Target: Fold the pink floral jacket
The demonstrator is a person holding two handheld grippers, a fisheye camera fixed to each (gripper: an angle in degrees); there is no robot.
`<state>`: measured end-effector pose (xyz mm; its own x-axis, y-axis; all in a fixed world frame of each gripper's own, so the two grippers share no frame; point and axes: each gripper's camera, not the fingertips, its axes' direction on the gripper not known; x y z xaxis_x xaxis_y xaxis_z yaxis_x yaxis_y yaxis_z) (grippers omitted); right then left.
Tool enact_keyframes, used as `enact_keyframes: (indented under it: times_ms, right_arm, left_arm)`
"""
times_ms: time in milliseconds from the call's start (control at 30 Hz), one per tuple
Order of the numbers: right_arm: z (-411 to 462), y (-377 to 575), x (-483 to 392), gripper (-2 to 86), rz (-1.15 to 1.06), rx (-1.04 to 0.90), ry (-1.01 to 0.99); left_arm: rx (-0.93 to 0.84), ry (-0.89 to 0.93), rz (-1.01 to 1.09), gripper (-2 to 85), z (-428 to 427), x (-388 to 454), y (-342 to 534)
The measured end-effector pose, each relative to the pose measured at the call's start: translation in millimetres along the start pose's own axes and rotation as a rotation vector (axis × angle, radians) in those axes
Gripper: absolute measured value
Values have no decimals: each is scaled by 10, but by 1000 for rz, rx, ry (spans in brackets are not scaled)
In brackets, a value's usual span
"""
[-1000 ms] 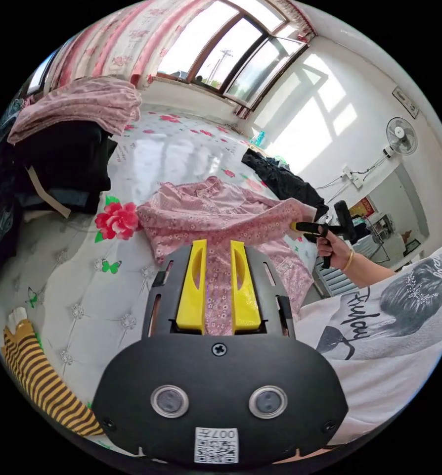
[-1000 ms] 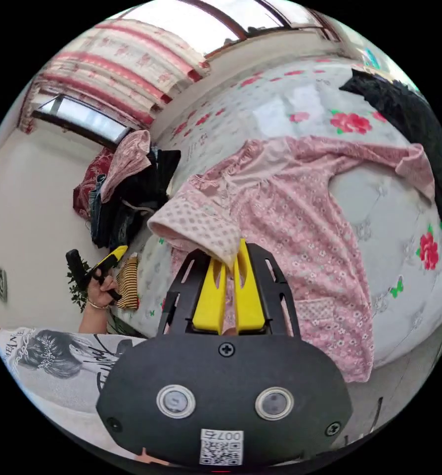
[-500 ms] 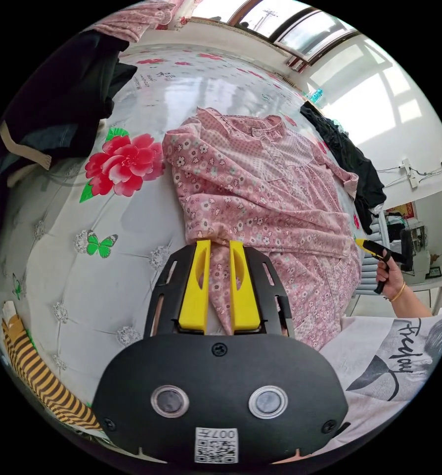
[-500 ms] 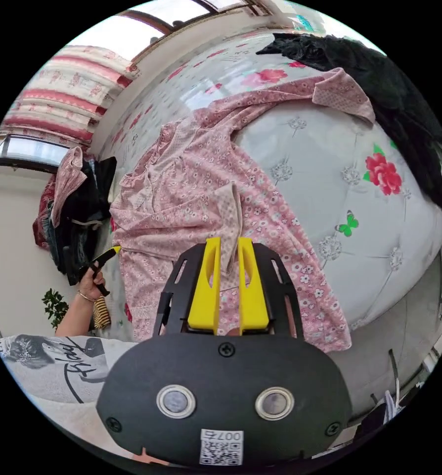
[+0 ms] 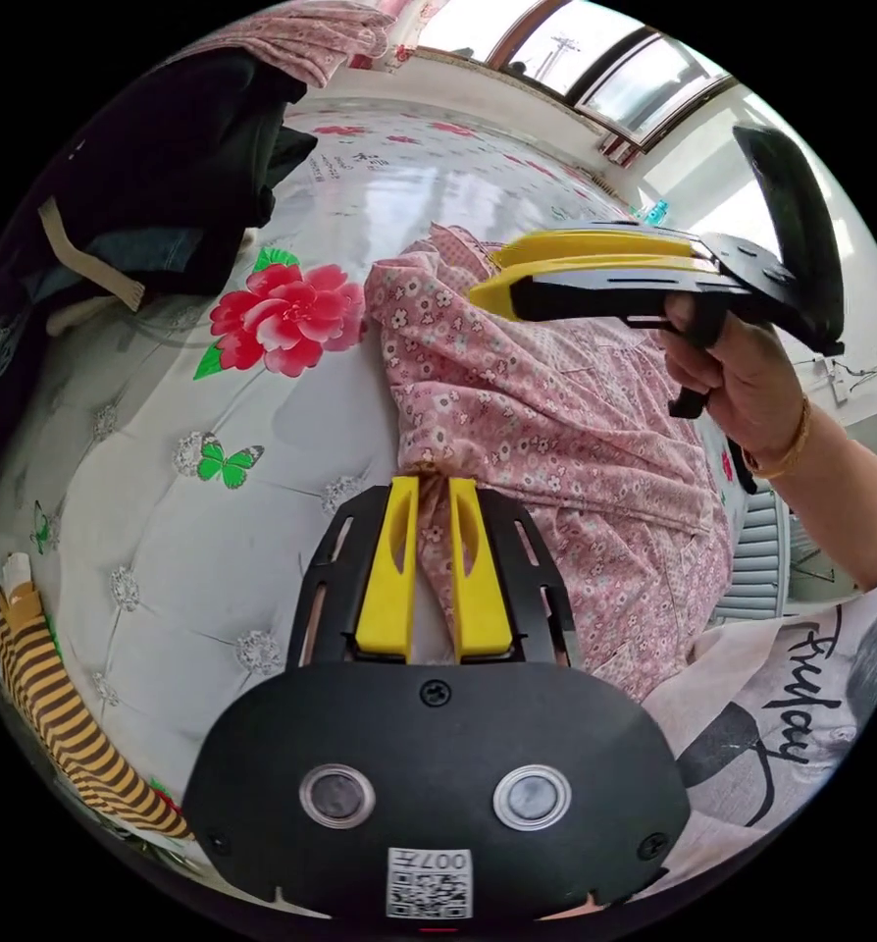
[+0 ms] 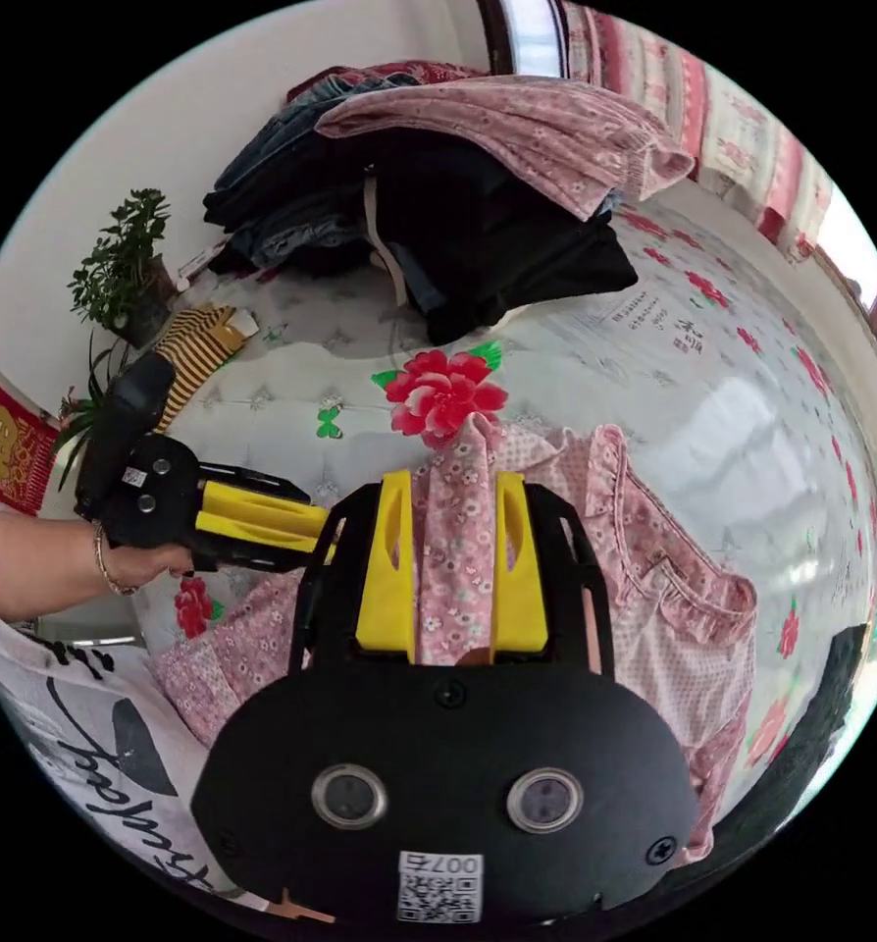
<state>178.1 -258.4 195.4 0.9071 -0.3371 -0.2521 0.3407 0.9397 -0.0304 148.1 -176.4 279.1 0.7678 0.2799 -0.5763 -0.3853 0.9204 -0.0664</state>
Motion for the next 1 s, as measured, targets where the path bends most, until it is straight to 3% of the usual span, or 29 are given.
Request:
enact_keyframes:
  times_ms: [100, 167, 233, 367, 533, 667, 833, 1000]
  right_arm:
    - [454, -323, 96, 48, 12, -120, -31]
    - [337, -400, 337, 20, 75, -35, -64]
    - [180, -411, 935, 7, 251, 43, -318]
    - [447, -140, 1548, 2, 488, 21, -606]
    - [68, 645, 1965, 13, 829, 375, -713]
    - [-507, 975, 1590, 31, 678, 319, -487]
    - [-850, 1945, 639, 57, 495, 38, -152]
    - [-717, 2597, 236, 61, 523, -186, -46]
  left_arm:
    - [12, -41, 4, 3, 35, -20, -56]
    - [7, -56, 33, -4, 35, -11, -91]
    - [41, -98, 48, -8, 22, -28, -94]
    - [64, -67, 35, -9, 33, -124, -147]
    - [48, -70, 24, -10, -3, -190, -192]
    - [42, -85, 13, -10, -31, -206, -189]
    - [30, -82, -3, -10, -48, -261, -265]
    - [15, -106, 0, -10, -51, -237, -336]
